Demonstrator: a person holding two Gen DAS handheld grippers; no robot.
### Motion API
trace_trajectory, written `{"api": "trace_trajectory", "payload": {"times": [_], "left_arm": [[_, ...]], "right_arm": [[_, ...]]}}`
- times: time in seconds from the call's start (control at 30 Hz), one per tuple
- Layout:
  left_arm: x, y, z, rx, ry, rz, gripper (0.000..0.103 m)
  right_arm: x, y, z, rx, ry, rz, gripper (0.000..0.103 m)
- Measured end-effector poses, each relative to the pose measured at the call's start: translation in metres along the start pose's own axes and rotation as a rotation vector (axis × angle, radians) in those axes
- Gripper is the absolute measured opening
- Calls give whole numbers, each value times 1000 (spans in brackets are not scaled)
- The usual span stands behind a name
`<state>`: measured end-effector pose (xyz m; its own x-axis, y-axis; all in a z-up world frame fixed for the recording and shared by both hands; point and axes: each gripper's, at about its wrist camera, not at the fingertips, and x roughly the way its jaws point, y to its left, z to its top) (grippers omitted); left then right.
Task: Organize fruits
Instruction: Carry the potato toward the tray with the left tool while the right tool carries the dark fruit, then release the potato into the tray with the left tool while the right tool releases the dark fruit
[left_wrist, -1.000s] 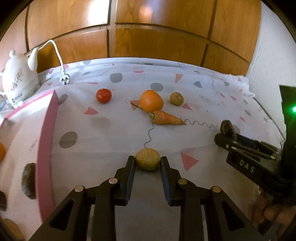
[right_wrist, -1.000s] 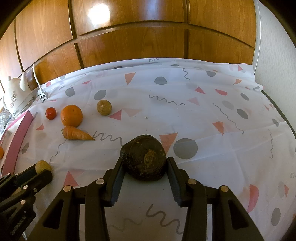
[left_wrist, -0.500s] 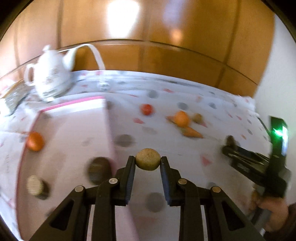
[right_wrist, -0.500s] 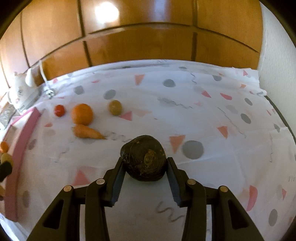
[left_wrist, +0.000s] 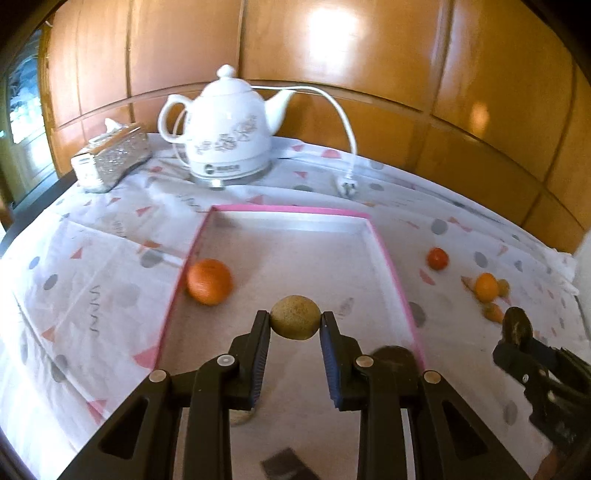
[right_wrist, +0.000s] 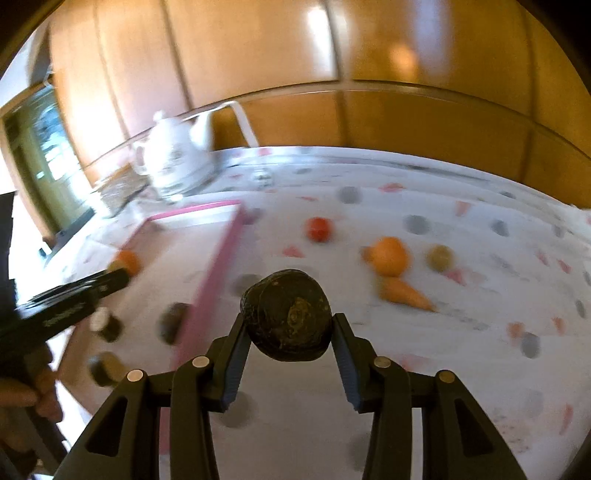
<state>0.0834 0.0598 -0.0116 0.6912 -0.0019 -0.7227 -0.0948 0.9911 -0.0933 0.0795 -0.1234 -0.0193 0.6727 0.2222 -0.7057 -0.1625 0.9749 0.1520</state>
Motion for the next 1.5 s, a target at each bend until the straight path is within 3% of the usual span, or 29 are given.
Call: {"api": "trace_trajectory", "payload": {"times": [0.4, 0.6, 0.67, 0.77, 1.03, 1.5], "left_arm": [[0, 27, 5, -61, -8, 39, 28], [-3, 33, 7, -81, -15, 37, 39], [-4, 33, 7, -87, -16, 32, 48], [-7, 34, 6, -96, -18, 25, 50], [-14, 32, -1, -103, -11, 8, 52], [-17, 3, -15, -52, 12, -44, 52]], "right_arm": [[25, 63, 17, -60, 36, 135, 45], [31, 77, 15, -64, 51, 173, 45], [33, 81, 12, -68, 53, 179, 46], [35, 85, 9, -68, 59, 196, 46], [27, 84, 3, -74, 39, 185, 50], [15, 42, -9, 45, 19, 104, 50]]}}
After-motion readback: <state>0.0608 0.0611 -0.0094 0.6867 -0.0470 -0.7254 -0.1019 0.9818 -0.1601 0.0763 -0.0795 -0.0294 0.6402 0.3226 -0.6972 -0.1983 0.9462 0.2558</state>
